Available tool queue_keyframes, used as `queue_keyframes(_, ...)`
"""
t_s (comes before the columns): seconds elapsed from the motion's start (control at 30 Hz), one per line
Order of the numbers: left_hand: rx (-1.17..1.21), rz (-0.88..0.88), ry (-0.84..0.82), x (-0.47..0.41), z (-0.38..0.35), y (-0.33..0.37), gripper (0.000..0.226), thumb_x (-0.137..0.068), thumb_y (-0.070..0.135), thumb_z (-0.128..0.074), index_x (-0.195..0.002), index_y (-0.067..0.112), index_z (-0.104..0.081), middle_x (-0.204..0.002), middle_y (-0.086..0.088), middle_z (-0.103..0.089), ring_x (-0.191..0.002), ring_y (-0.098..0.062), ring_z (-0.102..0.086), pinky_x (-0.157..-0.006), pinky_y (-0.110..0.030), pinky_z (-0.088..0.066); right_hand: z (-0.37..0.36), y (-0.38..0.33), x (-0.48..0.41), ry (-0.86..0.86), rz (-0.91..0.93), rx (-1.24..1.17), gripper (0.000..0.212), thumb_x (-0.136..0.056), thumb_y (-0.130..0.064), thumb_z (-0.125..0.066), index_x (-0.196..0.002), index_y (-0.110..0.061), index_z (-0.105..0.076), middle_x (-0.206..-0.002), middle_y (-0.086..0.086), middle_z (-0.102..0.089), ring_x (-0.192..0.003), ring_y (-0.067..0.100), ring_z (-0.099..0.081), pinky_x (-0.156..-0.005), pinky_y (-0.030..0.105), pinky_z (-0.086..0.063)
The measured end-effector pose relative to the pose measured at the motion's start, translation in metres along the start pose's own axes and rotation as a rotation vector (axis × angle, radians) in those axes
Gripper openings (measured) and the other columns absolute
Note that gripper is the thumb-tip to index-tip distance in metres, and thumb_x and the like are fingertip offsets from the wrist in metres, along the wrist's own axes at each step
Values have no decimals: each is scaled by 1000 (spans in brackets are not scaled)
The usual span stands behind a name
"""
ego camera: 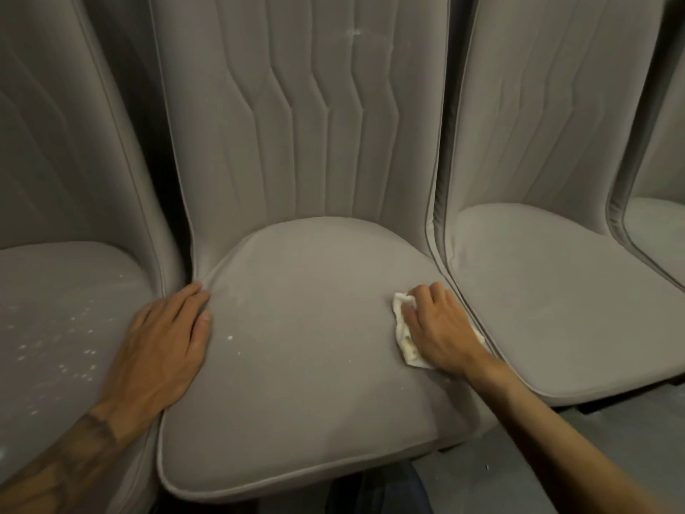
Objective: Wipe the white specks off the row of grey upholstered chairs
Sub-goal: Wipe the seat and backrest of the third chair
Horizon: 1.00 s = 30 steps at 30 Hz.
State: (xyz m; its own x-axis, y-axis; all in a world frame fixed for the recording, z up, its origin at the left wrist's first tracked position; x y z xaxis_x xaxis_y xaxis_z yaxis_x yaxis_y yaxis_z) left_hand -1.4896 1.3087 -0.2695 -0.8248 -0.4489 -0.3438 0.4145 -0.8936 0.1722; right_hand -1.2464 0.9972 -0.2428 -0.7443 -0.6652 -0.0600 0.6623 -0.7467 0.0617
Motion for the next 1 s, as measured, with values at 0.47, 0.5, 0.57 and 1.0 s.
queue_keyframes(0.47, 17, 21, -22, 0, 7, 7, 53, -103, 38, -33, -135, 7, -62, -145, -14, -61, -125, -36, -62, -106, -51, -42, 6, -17, 36, 74, 8, -67, 33, -103, -29, -28, -105, -13, -56, -104, 12, -55, -92, 34, -49, -80, 47, -40)
queue_keyframes(0.5, 16, 20, -23, 0, 8, 8, 53, -103, 37, -33, -135, 7, -63, -145, -15, -61, -125, -36, -62, -106, -51, -42, 2, -36, 43, 26, 66, -95, 33, -103, -30, -26, -107, -15, -55, -108, 10, -53, -93, 32, -47, -79, 46, -37)
queue_keyframes(0.57, 12, 14, -29, 0, 10, 8, 53, -103, 37, -34, -134, 6, -63, -145, -16, -61, -125, -37, -62, -106, -51, -42, -4, -55, 55, -64, 270, -76, 44, -103, -35, -12, -112, -19, -52, -116, 5, -49, -98, 28, -44, -81, 41, -33)
queue_keyframes(1.0, 15, 19, -46, 1, 12, 11, 53, -103, 35, -34, -136, 5, -62, -146, -18, -59, -128, -38, -60, -109, -52, -41, 5, -38, 64, 71, 267, -45, 36, -103, -26, -24, -105, -13, -58, -109, 9, -55, -91, 30, -48, -76, 47, -41)
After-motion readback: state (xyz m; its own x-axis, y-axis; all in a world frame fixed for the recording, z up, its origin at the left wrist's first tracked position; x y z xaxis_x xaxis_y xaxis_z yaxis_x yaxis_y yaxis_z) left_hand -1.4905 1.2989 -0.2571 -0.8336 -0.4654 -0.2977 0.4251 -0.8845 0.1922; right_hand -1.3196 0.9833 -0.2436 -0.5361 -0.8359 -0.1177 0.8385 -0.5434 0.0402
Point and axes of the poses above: each hand's wrist, its own x-axis away from the middle knuckle, its own z-axis out of the back of the hand, y = z × x, the point moved 2 cm from there along -x, towards the middle knuckle
